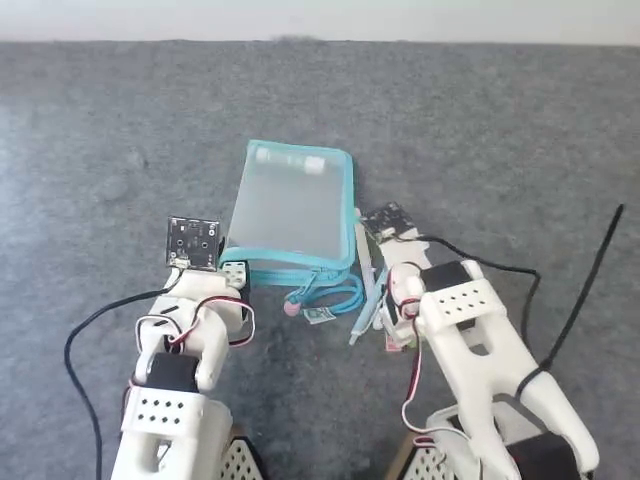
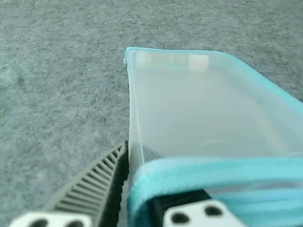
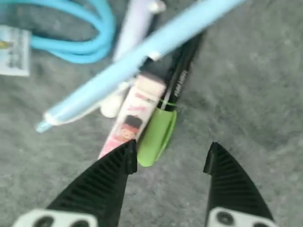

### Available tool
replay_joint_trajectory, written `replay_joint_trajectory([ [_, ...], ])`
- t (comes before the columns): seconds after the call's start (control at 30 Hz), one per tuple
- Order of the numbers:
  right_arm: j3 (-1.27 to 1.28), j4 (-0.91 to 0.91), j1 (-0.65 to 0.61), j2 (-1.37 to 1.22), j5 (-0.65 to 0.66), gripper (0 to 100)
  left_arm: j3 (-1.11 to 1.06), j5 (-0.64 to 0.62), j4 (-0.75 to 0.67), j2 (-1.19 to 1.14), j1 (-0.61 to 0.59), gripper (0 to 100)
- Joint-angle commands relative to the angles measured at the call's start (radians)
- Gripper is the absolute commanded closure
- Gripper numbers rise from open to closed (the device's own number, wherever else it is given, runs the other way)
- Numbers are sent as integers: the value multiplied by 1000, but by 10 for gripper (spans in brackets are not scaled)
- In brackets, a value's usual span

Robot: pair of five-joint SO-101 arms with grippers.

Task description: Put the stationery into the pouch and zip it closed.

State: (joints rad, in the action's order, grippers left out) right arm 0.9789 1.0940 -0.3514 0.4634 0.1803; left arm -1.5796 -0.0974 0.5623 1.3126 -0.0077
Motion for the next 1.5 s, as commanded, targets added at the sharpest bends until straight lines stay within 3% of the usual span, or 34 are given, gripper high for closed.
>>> replay_joint_trajectory([
  [0.0,-2,-22,28,42,-12,761,51,-15,8,20,-9,989],
  [0.57,94,-150,-25,42,-12,763,50,-14,11,18,-9,989],
  [0.83,94,-151,-27,12,-2,902,38,-14,11,20,-9,989],
  [0.97,64,-176,-27,-120,-2,900,38,-14,11,20,-9,989],
  [1.2,-58,-125,87,-245,-2,996,36,-12,11,20,-9,989],
  [1.47,-130,67,211,-35,127,991,36,-12,11,20,-9,989],
])
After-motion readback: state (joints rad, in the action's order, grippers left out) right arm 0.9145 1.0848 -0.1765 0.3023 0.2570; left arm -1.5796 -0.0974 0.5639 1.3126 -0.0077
